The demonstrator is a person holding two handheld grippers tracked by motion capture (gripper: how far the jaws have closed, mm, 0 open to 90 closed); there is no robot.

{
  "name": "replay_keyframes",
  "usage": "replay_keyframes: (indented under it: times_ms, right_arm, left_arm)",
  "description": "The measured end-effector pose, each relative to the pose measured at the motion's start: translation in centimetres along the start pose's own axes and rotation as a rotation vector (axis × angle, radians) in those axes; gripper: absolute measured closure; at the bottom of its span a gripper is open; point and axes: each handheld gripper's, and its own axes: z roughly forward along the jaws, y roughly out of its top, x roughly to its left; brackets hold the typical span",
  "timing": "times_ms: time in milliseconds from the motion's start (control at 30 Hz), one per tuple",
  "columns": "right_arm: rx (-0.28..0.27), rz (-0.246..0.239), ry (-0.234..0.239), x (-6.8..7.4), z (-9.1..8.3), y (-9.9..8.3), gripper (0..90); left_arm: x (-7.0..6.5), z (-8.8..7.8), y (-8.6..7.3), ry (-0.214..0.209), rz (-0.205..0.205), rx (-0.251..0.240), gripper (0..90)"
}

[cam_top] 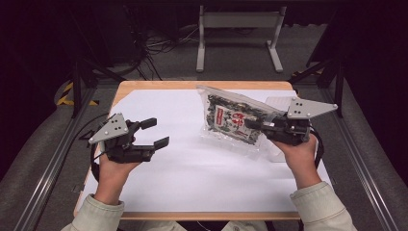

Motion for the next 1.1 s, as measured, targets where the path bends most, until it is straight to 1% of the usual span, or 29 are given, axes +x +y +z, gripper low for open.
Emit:
replay_keyframes:
  times_ms: [67,267,333,400,600,700,867,933,1000,1100]
  right_arm:
    - [-0.001,0.003,-0.021,-0.4,-0.5,0.1,75.9]
    - [-0.001,0.019,-0.084,-1.3,-1.7,0.2,75.8]
    - [-0.001,0.021,-0.101,-1.4,-2.0,0.3,75.8]
    - [-0.003,0.025,-0.127,-1.7,-2.5,0.3,75.9]
    - [-0.005,0.039,-0.190,-2.5,-3.7,0.6,75.9]
    - [-0.007,0.049,-0.219,-2.9,-4.3,0.6,75.9]
    - [-0.001,0.061,-0.284,-3.8,-5.5,0.6,75.9]
    - [-0.001,0.072,-0.302,-4.1,-5.9,0.5,75.8]
    - [-0.002,0.079,-0.323,-4.4,-6.3,0.3,75.9]
    - [-0.007,0.093,-0.347,-4.8,-6.9,0.0,75.9]
  left_arm:
    - [0.2,-0.1,-0.5,0.014,0.000,0.006,24.5]
    - [1.0,0.0,-2.1,0.027,-0.021,0.010,21.9]
    - [1.3,0.2,-2.7,0.034,-0.028,0.028,21.8]
    - [1.6,0.2,-3.3,0.031,-0.034,0.045,21.9]
    - [2.0,0.2,-4.9,0.054,-0.041,0.055,20.5]
    - [2.3,0.2,-5.4,0.063,-0.039,0.047,20.0]
    - [2.6,0.3,-6.0,0.077,-0.053,0.039,19.3]
    - [2.7,0.3,-6.2,0.072,-0.058,0.035,19.1]
    - [2.8,0.4,-6.2,0.066,-0.047,0.036,18.6]
    - [3.0,0.3,-6.4,0.050,-0.029,0.010,17.0]
